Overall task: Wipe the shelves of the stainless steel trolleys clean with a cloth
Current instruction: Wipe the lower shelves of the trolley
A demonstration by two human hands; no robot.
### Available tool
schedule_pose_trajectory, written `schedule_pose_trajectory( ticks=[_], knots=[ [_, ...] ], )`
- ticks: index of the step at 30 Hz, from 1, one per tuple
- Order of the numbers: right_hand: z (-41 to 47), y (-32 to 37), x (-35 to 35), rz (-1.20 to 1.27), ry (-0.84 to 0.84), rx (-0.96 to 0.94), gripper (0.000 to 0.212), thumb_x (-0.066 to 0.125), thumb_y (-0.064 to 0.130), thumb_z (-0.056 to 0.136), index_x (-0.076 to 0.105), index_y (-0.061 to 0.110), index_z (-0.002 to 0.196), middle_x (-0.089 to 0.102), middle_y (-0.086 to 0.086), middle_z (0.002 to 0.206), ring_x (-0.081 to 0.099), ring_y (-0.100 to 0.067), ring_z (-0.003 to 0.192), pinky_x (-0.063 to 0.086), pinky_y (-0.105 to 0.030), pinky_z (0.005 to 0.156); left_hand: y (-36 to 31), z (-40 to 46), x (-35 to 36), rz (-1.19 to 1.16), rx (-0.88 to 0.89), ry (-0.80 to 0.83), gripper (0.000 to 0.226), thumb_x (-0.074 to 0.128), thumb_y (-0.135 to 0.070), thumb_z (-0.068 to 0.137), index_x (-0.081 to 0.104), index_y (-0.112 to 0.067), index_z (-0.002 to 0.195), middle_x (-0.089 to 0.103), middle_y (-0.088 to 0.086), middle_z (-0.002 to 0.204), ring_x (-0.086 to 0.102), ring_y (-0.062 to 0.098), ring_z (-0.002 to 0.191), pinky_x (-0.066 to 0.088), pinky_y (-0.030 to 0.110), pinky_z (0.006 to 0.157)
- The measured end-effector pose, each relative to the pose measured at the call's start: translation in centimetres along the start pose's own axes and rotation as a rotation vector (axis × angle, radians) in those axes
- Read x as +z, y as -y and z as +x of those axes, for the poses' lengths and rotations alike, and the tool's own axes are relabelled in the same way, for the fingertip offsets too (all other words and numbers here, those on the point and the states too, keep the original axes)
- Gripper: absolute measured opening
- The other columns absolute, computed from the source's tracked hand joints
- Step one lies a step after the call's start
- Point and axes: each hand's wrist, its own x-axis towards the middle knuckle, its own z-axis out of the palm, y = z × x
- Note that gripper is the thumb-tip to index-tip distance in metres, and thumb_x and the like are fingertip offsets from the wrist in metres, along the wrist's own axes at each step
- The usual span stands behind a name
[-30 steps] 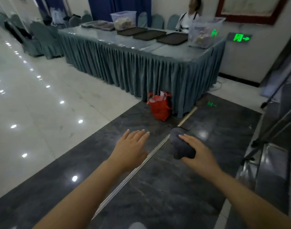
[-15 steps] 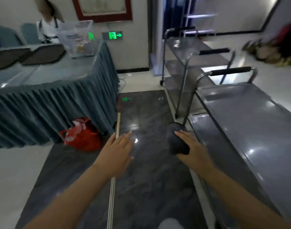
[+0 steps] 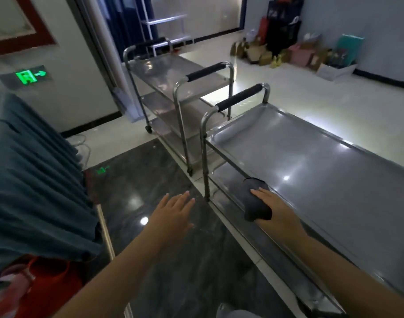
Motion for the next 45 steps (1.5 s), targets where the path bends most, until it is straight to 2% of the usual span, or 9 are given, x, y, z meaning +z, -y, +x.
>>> schedule_pose_trajectory(
  ticks=[10,16,23,26,30,34,38,42,45],
  knots=[
    [2.8,-3.8,2.0,-0.032,-0.044,0.341,0.078,0.076,0.037,0.077,0.035,0.034,0.143,0.029,0.005,0.153,0.032,-0.018,0.138,0.028,-0.032,0.11,2.5,16.3,1.2,0.031,0.401,0.07,0.069,0.039,-0.049,0.097,0.009,-0.023,0.153,0.008,0.002,0.162,0.008,0.019,0.148,-0.002,0.042,0.119],
    [1.7,-4.1,5.5,-0.067,-0.122,0.568,0.077,0.073,0.029,0.076,0.036,0.033,0.143,0.028,0.005,0.154,0.032,-0.017,0.138,0.027,-0.026,0.109,2.5,23.8,3.9,0.075,0.653,0.155,0.069,0.041,-0.047,0.096,0.012,-0.018,0.153,0.012,0.007,0.161,0.013,0.023,0.147,0.006,0.042,0.12],
    [1.1,-7.2,9.9,-0.071,-0.227,0.777,0.076,0.074,0.023,0.073,0.041,0.031,0.141,0.033,0.004,0.151,0.037,-0.018,0.135,0.026,-0.021,0.104,1.5,28.8,7.9,0.109,0.778,0.193,0.068,0.04,-0.046,0.096,0.012,-0.019,0.153,0.009,0.007,0.161,0.01,0.023,0.147,0.0,0.045,0.119],
    [0.5,-10.9,11.9,-0.099,-0.221,0.827,0.076,0.074,0.026,0.076,0.039,0.032,0.143,0.031,0.003,0.152,0.036,-0.018,0.135,0.024,-0.02,0.105,-0.1,31.0,10.6,0.14,0.791,0.198,0.069,0.04,-0.044,0.097,0.01,-0.018,0.153,0.007,0.008,0.161,0.008,0.023,0.148,0.0,0.046,0.12],
    [-0.4,-17.2,15.9,-0.065,-0.307,0.902,0.072,0.073,0.022,0.08,0.039,0.029,0.143,0.03,-0.002,0.153,0.038,-0.027,0.134,0.033,-0.035,0.107,-3.5,33.8,16.3,0.163,0.828,0.171,0.065,0.039,-0.04,0.098,0.013,-0.016,0.153,0.009,0.009,0.161,0.012,0.025,0.147,0.001,0.045,0.121],
    [-0.6,-24.9,21.3,-0.087,-0.517,0.875,0.07,0.076,0.015,0.077,0.045,0.019,0.14,0.036,-0.01,0.15,0.043,-0.035,0.13,0.037,-0.043,0.105,-7.8,36.7,23.5,0.113,0.87,0.097,0.064,0.034,-0.041,0.101,0.01,-0.013,0.153,0.006,0.006,0.161,0.004,0.02,0.148,-0.005,0.04,0.119],
    [0.4,-31.4,25.8,-0.096,-0.715,0.858,0.066,0.076,0.016,0.076,0.049,0.017,0.136,0.036,-0.011,0.149,0.041,-0.035,0.131,0.036,-0.044,0.106,-13.0,39.9,29.8,0.073,0.874,-0.028,0.063,0.027,-0.047,0.101,0.011,-0.015,0.153,0.007,0.005,0.161,0.002,0.019,0.148,-0.008,0.045,0.119],
    [1.9,-36.0,28.2,-0.268,-0.599,0.843,0.067,0.068,0.044,0.076,0.046,0.026,0.136,0.027,-0.005,0.155,0.027,-0.037,0.139,0.024,-0.059,0.11,-18.2,42.2,34.3,0.012,0.839,-0.083,0.064,0.022,-0.05,0.1,0.014,-0.015,0.153,0.009,0.008,0.161,0.003,0.022,0.148,-0.005,0.05,0.118],
    [3.2,-37.4,28.7,-0.393,-0.582,0.853,0.073,0.045,0.078,0.074,0.04,0.037,0.134,0.02,0.004,0.157,0.016,-0.032,0.143,0.014,-0.06,0.113,-21.4,43.0,36.1,-0.004,0.829,-0.232,0.059,0.023,-0.046,0.101,0.018,-0.015,0.151,0.016,0.008,0.16,0.009,0.023,0.147,0.004,0.05,0.117]
  ],
)
